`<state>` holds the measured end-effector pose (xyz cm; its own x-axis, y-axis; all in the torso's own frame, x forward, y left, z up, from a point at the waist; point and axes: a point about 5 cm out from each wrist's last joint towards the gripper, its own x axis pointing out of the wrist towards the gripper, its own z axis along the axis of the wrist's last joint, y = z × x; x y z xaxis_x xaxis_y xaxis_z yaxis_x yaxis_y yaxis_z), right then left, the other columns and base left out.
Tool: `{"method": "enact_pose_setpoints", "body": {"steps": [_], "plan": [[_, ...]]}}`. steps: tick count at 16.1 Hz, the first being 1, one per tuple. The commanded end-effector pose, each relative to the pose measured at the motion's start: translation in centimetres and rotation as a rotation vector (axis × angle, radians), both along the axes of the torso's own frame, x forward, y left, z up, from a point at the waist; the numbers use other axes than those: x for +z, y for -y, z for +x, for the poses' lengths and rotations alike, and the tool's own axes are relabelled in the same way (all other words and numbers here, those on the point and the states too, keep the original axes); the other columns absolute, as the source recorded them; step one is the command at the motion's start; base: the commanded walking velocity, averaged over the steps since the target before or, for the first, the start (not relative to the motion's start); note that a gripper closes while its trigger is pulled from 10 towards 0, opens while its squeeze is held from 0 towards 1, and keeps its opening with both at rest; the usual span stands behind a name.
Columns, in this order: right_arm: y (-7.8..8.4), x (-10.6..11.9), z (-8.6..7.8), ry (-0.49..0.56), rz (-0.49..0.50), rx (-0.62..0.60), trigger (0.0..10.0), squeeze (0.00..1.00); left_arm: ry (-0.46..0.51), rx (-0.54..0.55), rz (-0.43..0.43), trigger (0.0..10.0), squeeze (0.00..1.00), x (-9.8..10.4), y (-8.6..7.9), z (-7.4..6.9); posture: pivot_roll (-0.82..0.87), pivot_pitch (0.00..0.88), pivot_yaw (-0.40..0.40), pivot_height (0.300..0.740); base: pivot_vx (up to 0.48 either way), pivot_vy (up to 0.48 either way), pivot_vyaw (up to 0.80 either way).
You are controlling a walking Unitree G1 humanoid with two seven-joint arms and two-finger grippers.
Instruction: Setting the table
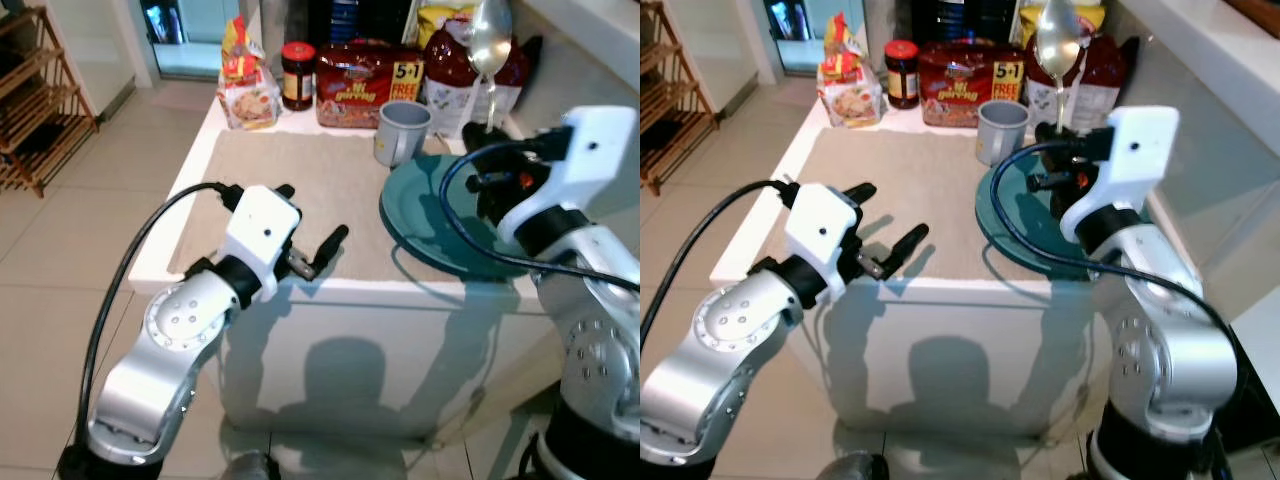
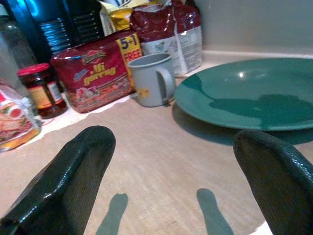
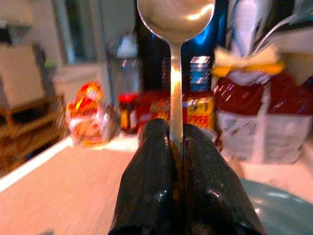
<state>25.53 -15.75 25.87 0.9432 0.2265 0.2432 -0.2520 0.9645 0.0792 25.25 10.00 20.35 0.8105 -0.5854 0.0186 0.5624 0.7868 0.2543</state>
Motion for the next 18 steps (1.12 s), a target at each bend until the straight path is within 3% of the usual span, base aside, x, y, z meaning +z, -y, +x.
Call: {"method": "enact_pose_setpoints", "body": {"steps": [1, 6, 11, 13, 18], "plan": [[0.1, -0.4, -0.6, 0.014, -0.020, -0.029, 10.0, 0.00, 0.002, 0.005, 0.005, 10.0, 0.00, -0.1, 0.2, 0.2, 0.01, 0.051, 0.008, 0.740, -0.311, 0.000, 0.00], [-0.1, -2.1, -1.9, -0.020, -0.071, 0.006, 10.0, 0.00, 0.006, 0.055, -0.001, 10.0, 0.00, -0.4, -0.3, 0.1, 0.02, 0.054, -0.014, 0.740, -0.161, 0.000, 0.00], [-0.5, -3.4, -2.0, -0.028, -0.162, -0.001, 10.0, 0.00, 0.014, 0.248, -0.079, 10.0, 0.00, -0.9, -1.8, 0.9, 0.02, 0.060, -0.023, 0.740, 0.000, 0.000, 0.00], [-0.3, -5.0, -2.0, -0.068, -0.196, -0.034, 10.0, 0.00, 0.005, 0.329, -0.072, 10.0, 0.00, -1.6, -2.4, 1.5, 0.01, 0.060, -0.024, 0.740, 0.000, -0.480, 0.00], [0.6, -7.6, -2.5, -0.099, -0.186, -0.068, 10.0, 0.00, 0.000, 0.393, -0.065, 10.0, 0.00, -2.5, -2.9, 1.6, 0.01, 0.057, -0.034, 0.740, 0.000, -0.480, 0.00]]}}
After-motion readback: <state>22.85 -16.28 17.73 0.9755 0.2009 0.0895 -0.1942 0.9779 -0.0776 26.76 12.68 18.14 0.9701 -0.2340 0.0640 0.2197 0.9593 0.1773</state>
